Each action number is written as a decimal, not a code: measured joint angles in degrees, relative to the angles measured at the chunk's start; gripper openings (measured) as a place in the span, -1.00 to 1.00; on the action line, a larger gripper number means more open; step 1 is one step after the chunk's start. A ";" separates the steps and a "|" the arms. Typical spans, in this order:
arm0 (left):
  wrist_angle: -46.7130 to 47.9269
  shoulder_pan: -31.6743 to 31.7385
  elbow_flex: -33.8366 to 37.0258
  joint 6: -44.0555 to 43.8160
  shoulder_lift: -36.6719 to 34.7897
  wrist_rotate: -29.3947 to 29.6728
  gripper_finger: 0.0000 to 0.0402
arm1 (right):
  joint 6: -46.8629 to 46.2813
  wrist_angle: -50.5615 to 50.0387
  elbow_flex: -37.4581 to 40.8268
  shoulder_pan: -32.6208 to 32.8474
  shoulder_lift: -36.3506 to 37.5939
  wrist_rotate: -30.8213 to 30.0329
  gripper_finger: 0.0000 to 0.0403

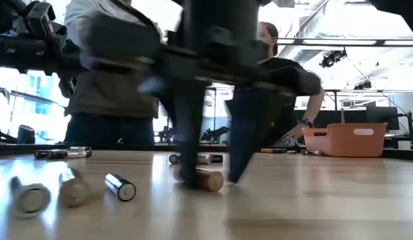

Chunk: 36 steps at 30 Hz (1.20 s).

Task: Sort batteries
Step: Put the black battery into the orange bin, then put the silver battery into the yellow bin

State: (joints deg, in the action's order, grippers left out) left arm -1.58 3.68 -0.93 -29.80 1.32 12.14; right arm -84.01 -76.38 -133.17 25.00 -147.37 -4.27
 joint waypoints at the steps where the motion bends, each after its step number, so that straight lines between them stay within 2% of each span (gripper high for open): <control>1: 0.00 -0.02 0.00 0.00 0.00 0.00 -1.00 | 0.29 -1.19 0.01 0.11 -0.01 -0.23 -0.34; 4: -0.02 -0.01 -0.02 0.00 0.00 0.01 -1.00 | 1.73 -7.04 0.15 0.19 0.00 -2.01 -0.80; 6: 0.02 -0.02 0.00 0.00 0.02 0.00 -1.00 | 4.20 -6.40 0.17 0.21 0.33 -2.83 -0.90; 10: 0.00 0.00 0.00 0.00 0.01 0.00 -1.00 | 6.90 -8.27 0.03 0.12 1.75 -3.30 -0.95; 14: 0.00 0.00 -0.02 0.00 0.15 0.00 -1.00 | 8.26 -6.03 -1.83 1.62 4.17 -6.28 -1.00; 20: 0.00 -0.01 0.00 0.00 0.17 0.00 -1.00 | 7.78 5.24 -1.57 4.27 7.46 -7.98 -0.99; 27: 0.00 -0.01 0.00 -0.01 0.17 0.00 -1.00 | 6.36 5.36 -1.54 3.43 7.52 -10.23 -0.99; 36: 0.00 0.00 -0.02 0.00 0.17 0.00 -1.00 | 10.84 12.99 -1.54 3.62 7.52 -6.51 -1.00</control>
State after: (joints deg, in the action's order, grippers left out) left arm -1.58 3.68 -0.95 -29.80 1.50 12.14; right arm -73.17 -63.39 -134.71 28.62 -139.85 -10.78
